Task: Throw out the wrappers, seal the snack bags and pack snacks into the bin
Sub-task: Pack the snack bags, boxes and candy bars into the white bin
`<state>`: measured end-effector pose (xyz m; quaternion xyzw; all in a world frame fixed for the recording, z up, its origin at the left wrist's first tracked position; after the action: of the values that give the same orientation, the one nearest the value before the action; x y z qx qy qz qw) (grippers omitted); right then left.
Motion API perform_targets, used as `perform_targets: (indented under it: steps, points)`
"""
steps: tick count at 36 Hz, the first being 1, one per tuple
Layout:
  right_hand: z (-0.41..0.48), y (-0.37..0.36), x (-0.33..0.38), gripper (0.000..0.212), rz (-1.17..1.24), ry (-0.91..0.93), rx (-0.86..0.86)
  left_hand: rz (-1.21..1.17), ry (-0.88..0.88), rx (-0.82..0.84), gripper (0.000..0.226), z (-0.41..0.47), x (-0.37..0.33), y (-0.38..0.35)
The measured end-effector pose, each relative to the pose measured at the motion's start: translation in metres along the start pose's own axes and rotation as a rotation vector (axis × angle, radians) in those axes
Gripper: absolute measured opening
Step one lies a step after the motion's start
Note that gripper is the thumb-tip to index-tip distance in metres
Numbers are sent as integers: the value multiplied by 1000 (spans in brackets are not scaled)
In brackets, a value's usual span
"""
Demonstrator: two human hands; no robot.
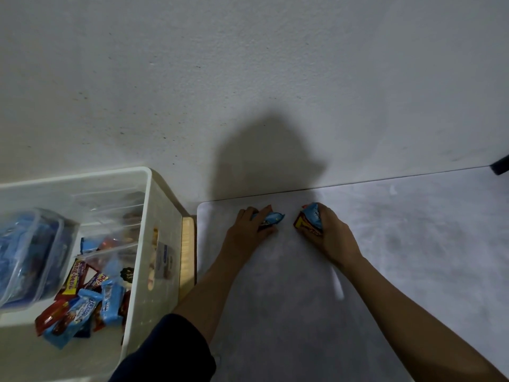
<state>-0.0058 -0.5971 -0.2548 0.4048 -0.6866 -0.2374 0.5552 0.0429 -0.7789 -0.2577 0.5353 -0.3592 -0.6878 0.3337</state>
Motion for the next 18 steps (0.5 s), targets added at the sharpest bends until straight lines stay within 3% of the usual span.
perform_targets:
  steps: [9, 15, 18]
  points:
    - [-16, 3, 1, 59, 18, 4, 22, -20, 29, -37, 52, -8, -17, 6]
    - [-36, 30, 13, 56, 72, 55, -70, 20, -68, -78, 42, -8, -41, 28]
    - [-46, 45, 24, 51, 87, 85, -79, -28, -37, -100, 47, -9, -47, 46]
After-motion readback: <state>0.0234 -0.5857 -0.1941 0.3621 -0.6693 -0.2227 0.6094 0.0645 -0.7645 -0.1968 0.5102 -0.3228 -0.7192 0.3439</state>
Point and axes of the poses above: each hand's wrist, its own z-axis towards the middle knuckle, its own y-axis out of the back of the hand, x = y × z, the point moved 10 cm from there along z, towards the middle knuckle, and after that the axes turned 14 degrees about -y, right-handed, at the moved point
